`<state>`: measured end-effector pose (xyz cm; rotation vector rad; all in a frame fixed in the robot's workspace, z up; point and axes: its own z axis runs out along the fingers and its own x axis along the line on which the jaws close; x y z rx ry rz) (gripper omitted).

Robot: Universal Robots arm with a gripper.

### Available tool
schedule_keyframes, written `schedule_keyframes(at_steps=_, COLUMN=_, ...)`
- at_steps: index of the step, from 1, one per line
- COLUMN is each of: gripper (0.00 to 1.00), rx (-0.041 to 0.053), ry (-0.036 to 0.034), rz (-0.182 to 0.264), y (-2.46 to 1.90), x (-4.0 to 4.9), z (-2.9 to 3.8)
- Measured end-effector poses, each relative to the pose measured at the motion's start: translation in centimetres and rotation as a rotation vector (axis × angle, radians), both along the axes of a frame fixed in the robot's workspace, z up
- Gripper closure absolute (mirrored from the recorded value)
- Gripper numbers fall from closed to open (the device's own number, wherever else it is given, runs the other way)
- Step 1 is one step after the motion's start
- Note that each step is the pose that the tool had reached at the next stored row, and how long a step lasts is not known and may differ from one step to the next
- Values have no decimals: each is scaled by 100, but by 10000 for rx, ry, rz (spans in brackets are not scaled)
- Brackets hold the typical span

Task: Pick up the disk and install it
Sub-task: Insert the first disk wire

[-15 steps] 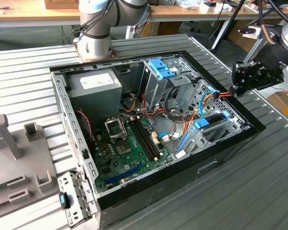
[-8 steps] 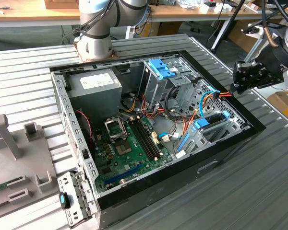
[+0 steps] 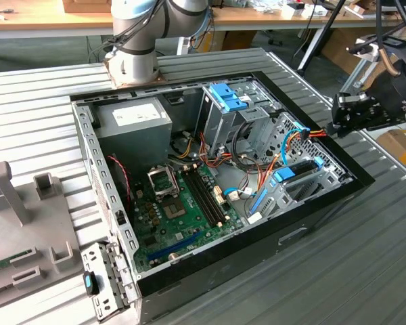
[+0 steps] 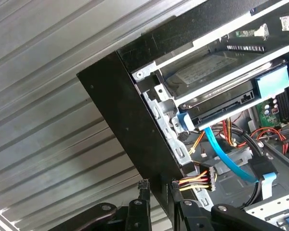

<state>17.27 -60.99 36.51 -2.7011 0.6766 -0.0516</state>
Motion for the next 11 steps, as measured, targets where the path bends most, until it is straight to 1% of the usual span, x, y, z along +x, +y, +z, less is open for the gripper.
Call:
schedule_keyframes(at_steps=1, gripper=71, rx=50, ry=-9, rz=19, y=-19, x=-8, z=-5)
schedule_keyframes(at_steps=2, gripper=71, rx=92, ry=-21, rz=37, y=-29, x=-10, z=-7)
schedule_keyframes(at_steps=3, gripper=71, rx=191, ry=-34, rz=62, y=-57, x=-18, z=-15)
schedule_keyframes(at_steps=4, gripper=71, rx=230, ry=-38, rz=76, y=-69, x=-22, z=-18)
schedule_keyframes(at_steps=6, gripper=71, rx=237, ry=-39, rz=146, y=-72, x=-24, z=-17)
schedule_keyframes(at_steps=7, gripper=71, rx=236, ry=-54, rz=163, y=-79, x=-57, z=-19)
schedule_keyframes(at_steps=10, gripper=71, rx=237, ry=-75, rz=199, y=-97, x=-110, z=-45)
schedule_keyframes(at_steps=11, gripper=71, rx=183, ry=-75, rz=220, y=-97, x=-120, z=-71)
